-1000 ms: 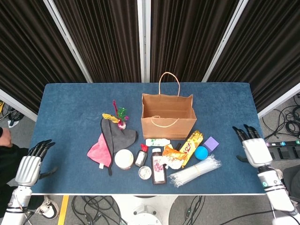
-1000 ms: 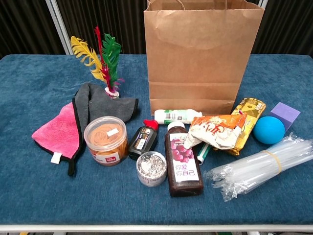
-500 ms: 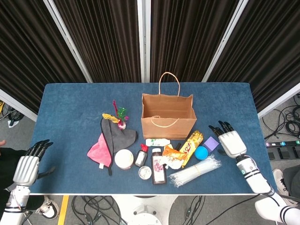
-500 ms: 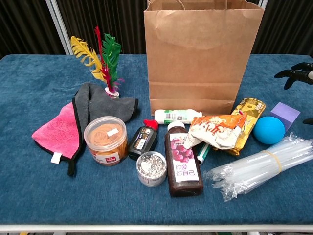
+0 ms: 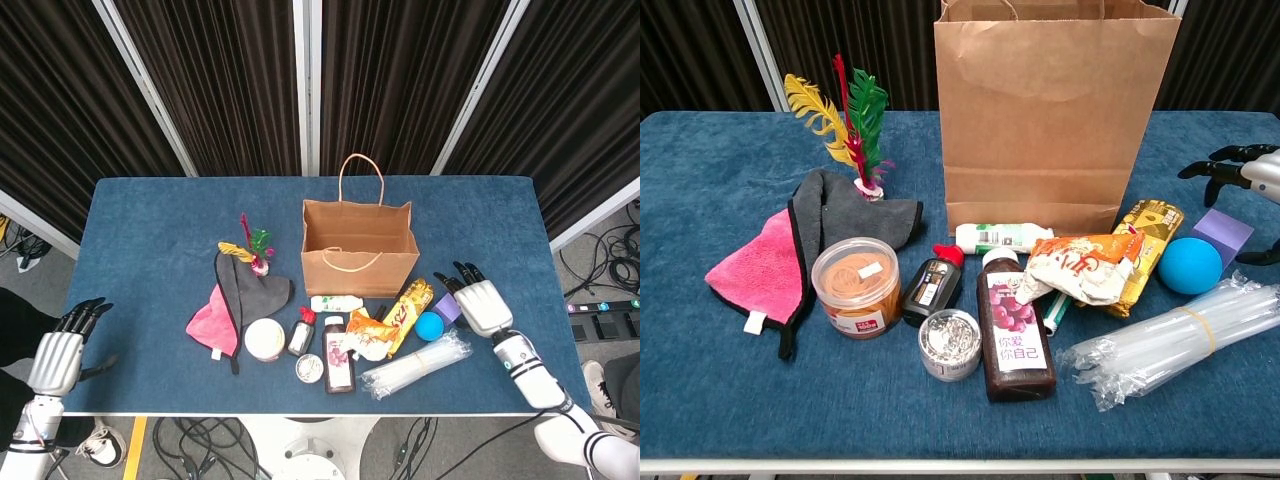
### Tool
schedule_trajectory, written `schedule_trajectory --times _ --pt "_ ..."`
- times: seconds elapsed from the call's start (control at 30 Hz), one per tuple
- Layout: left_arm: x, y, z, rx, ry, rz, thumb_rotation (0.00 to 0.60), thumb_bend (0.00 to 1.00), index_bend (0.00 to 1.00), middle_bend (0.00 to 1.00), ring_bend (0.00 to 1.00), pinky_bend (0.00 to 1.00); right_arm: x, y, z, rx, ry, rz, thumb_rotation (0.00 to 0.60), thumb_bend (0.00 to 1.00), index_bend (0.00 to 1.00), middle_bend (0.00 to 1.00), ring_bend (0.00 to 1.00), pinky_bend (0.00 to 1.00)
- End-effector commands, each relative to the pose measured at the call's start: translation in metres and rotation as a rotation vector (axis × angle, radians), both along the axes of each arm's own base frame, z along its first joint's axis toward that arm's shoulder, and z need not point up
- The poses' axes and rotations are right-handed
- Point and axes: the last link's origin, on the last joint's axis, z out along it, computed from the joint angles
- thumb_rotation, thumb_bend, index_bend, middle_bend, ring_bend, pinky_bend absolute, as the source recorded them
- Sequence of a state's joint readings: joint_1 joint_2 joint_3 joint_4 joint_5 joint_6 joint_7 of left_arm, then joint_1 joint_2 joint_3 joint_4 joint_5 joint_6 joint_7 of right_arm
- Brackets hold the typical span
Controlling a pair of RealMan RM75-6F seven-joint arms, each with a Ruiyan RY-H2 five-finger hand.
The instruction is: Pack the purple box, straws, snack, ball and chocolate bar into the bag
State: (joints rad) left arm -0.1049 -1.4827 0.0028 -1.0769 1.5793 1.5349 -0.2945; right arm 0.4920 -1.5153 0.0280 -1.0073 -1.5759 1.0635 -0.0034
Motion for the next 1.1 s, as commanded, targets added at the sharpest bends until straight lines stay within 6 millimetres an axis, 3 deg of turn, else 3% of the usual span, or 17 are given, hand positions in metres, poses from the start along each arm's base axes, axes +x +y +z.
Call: schedule_trajectory --times 0.03,0.5,0.8,0.9,1.1 --pt "0.0 0.0 0.0 0.0 -0.001 0.001 0.6 0.23 0.23 0.24 0.16 0.25 0.002 -0.001 -0.002 0.0 -0.009 0.01 0.6 0.09 0.11 0.32 0.05 0.12" --pt "0.001 0.003 -0.001 -0.007 -0.006 0.0 0.6 0.22 0.23 0.24 0.16 0.25 0.003 0.0 -0.007 0.012 -0.024 0.001 0.6 0.13 0.16 0.38 0.08 0.12" --pt "0.001 0.002 -0.001 -0.006 -0.012 0.003 0.6 0.23 0.23 0.24 0.16 0.25 0.003 0.002 0.0 -0.017 -0.043 0.006 0.6 0.17 0.21 0.45 0.11 0.13" --pt "0.001 0.002 -0.001 -0.006 -0.019 0.004 0.6 0.22 0.23 0.24 0.16 0.25 0.007 0.002 0.013 -0.055 -0.051 0.034 0.6 0.18 0.21 0.45 0.11 0.13" --pt "0.004 0.002 -0.003 -0.013 -0.028 -0.005 0.6 0.23 0.23 0.24 0.16 0.25 0.03 0.006 0.069 -0.212 -0.088 0.132 0.6 0.18 0.21 0.45 0.11 0.13"
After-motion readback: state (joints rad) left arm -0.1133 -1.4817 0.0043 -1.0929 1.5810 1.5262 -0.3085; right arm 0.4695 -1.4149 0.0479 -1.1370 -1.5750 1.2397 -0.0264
